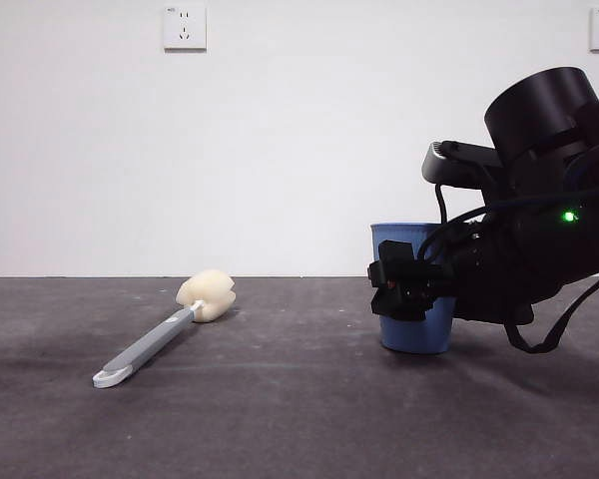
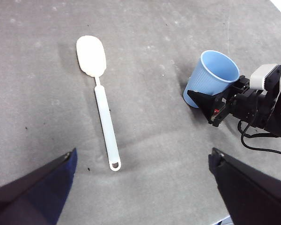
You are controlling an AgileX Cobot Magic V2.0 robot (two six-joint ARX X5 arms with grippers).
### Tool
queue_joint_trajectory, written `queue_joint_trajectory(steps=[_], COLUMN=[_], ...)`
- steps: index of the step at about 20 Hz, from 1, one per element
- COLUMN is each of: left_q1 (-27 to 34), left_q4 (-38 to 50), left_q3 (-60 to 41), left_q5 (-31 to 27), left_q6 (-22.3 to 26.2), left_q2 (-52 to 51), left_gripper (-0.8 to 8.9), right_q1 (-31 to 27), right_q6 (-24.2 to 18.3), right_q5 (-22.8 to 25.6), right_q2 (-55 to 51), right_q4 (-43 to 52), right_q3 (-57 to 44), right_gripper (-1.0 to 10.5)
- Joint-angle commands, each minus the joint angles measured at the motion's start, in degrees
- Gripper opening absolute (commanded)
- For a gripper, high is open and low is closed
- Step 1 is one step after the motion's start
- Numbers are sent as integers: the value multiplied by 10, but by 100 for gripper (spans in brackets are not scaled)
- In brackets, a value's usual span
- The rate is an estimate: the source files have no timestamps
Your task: Pick up the cup brush,pick up the cup,insert the brush into the cup,clean the cup,put the cup brush back,put the cup back to the fixed position on the table
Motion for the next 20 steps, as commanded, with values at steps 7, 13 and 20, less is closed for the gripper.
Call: queue_joint_trajectory(steps=[7,13,20], left_q1=[0,0,0], left_q4=[-1,-17,-18], left_q3=[-2,-2,-2], left_q5=[-2,-3,-4], left_q6=[7,7,7], left_q2=[-1,-1,-1], left_gripper=[472,471,471], right_q1=[-1,-1,9], right_q6=[-3,1,12], right_q5=[0,0,-1], right_q2=[5,2,-62], right_q4=[-79,-94,-200], right_q3=[-1,-1,-1], right_gripper=[449,540,538])
